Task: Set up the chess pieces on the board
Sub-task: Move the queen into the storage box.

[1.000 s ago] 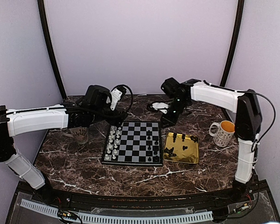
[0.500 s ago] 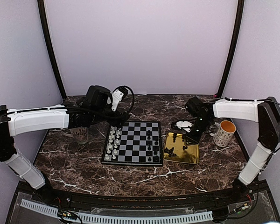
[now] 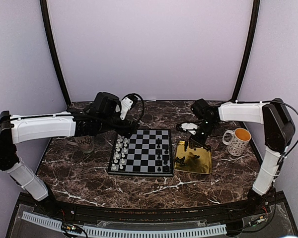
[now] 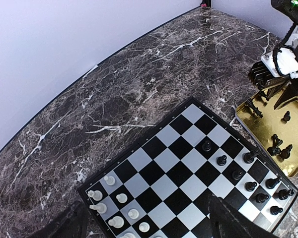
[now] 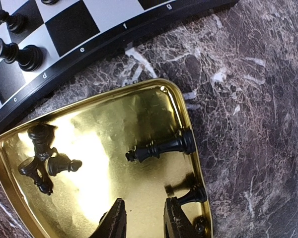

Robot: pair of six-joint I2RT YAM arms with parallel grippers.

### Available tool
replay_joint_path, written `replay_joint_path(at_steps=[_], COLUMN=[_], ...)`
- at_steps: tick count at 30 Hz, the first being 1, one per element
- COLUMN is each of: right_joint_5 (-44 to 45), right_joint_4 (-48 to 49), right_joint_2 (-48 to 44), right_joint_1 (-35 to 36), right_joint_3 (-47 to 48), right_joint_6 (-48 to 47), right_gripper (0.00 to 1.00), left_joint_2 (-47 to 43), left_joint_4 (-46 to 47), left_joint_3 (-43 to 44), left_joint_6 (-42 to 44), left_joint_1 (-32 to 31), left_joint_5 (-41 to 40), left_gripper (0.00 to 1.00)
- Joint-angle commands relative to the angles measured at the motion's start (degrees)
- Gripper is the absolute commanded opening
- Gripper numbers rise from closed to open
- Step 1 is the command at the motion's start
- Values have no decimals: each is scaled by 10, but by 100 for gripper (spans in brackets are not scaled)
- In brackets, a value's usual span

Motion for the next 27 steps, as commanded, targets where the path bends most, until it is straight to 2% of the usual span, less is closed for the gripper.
replay_joint_path(at_steps=[1, 3, 8, 12, 19, 27], right_joint_5=[-4, -6, -5, 34, 89, 125], right_joint_4=[17, 27, 27, 56, 115, 118], right_joint_2=[-4, -19, -39, -38, -3, 46], right_joint_1=[2, 3, 11, 31, 55, 56], right_joint_3=[10, -9, -23, -37, -43, -26], right_joint_6=[-89, -177, -331, -409, -477, -503], right_gripper=[27, 27, 28, 28, 29, 30], left_joint_2=[1, 0, 4, 6, 7, 13], left_joint_4=[1, 1, 0, -2, -1, -1], left_joint_3=[11, 11, 12, 14, 12, 13], left_joint_6=[1, 1, -1, -1, 1, 0], left_joint_1=[-1, -1, -1, -1, -1, -1], left_joint_5=[7, 8, 10, 10, 10, 12], left_gripper=[87, 87, 87, 87, 87, 87])
